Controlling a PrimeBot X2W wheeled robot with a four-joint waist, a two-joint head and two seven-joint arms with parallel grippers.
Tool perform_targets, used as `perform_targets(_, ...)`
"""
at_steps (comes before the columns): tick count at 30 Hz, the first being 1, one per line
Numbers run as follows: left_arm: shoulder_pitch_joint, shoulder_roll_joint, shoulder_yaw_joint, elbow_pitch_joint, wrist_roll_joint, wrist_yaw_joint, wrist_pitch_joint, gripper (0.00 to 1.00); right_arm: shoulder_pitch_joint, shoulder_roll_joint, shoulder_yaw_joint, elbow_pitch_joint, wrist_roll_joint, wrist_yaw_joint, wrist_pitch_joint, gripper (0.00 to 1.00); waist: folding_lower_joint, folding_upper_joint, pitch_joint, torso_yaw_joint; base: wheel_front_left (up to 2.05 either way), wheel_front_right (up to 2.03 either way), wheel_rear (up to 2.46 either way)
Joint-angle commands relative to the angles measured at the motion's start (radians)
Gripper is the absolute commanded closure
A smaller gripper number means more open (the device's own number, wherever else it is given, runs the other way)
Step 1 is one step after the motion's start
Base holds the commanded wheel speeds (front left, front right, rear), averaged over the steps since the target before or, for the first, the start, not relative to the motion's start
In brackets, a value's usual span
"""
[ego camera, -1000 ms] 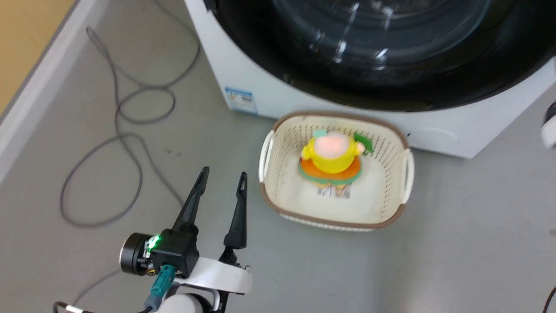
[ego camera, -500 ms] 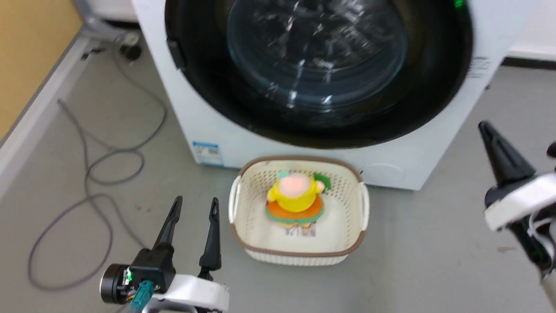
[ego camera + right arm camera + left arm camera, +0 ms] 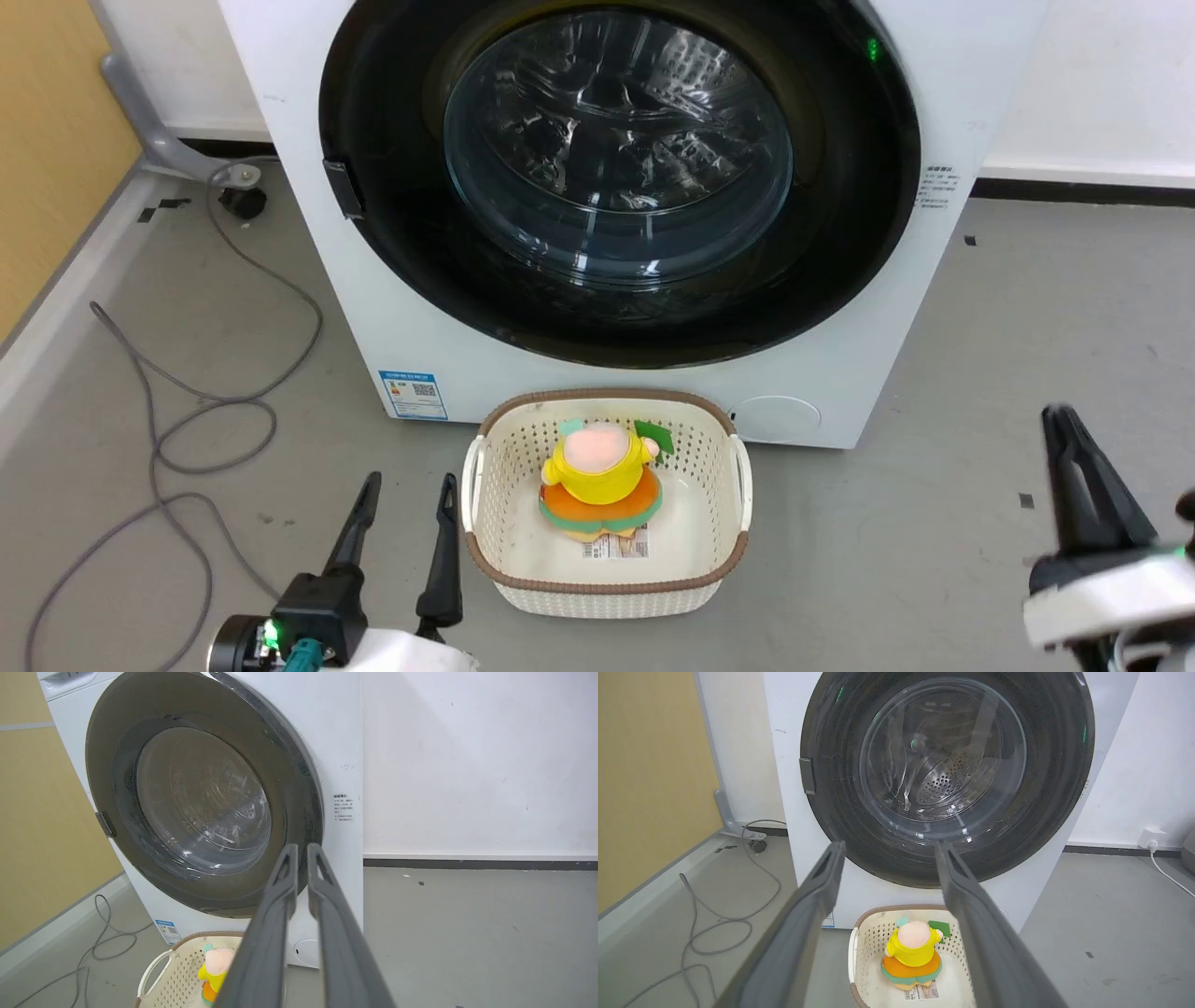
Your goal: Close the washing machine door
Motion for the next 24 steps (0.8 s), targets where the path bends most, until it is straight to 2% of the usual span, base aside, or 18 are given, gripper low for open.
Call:
perform_targets(1,0.014,0.003,-0.001,0.006,0.004,-0.005,-0.005,0.0,0.026,0.021,-0.017,-0.02,-0.014,-0.001,0.007,0.0,0.0001,-0.0001,-0.005,0.0,0.0,0.0,0.0)
perform_targets(9,0.036,0.002,-0.015,0.021,0.026,-0.001,-0.005,0.0,0.138,0.115,-0.085,-0.116,-0.127,-0.001,0.046,0.0,0.0001,-0.0001,-0.025,0.003,0.0,0.0,0.0)
perform_targets(16,0.035,0.001,-0.012,0.03,0.036,0.007,-0.005,0.0,0.189,0.15,-0.092,-0.158,-0.178,-0.001,0.06,0.0,0.0001,-0.0001,-0.031,0.008,0.0,0.0,0.0)
perform_targets(24,0.036,0.0,-0.005,0.025,0.044,0.022,-0.005,0.0,0.2,0.16,-0.095,-0.155,-0.173,-0.001,0.053,0.0,0.0001,-0.0001,-0.03,0.012,0.0,0.0,0.0)
